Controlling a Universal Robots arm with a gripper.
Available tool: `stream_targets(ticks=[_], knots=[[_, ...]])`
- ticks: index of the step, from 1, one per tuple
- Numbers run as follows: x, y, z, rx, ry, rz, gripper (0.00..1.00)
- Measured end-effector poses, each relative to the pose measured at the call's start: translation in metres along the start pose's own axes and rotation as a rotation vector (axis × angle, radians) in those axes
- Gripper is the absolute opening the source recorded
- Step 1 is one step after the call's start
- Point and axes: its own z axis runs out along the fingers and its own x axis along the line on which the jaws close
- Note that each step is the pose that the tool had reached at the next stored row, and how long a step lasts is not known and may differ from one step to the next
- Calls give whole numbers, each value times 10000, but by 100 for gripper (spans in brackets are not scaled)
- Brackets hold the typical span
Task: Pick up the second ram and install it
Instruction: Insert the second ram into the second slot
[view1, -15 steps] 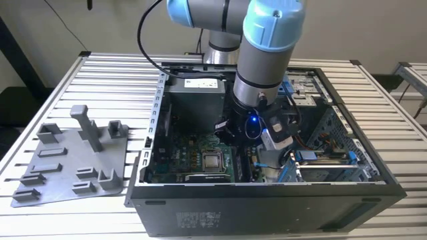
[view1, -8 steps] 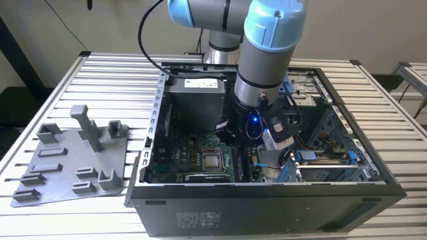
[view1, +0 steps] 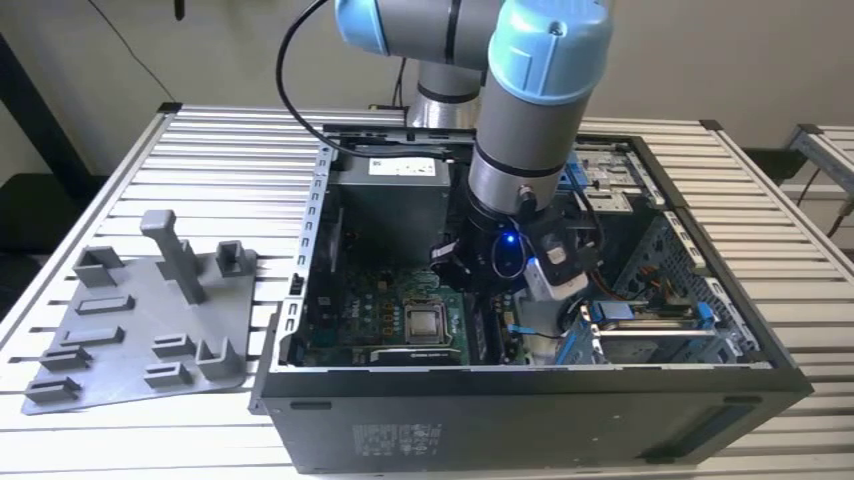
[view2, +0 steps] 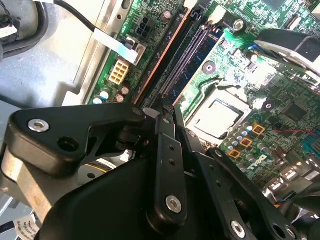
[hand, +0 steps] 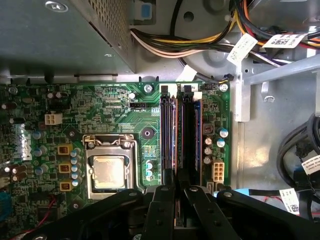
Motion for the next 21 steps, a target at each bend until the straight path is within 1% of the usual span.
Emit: stream_targets(ticks=[2, 5, 14, 21], knots=[[0, 1, 0, 0, -4, -71, 14], [0, 1, 1, 1, -33, -181, 14], [1, 0, 43, 1, -34, -185, 14], [1, 0, 47, 1, -34, -185, 14]])
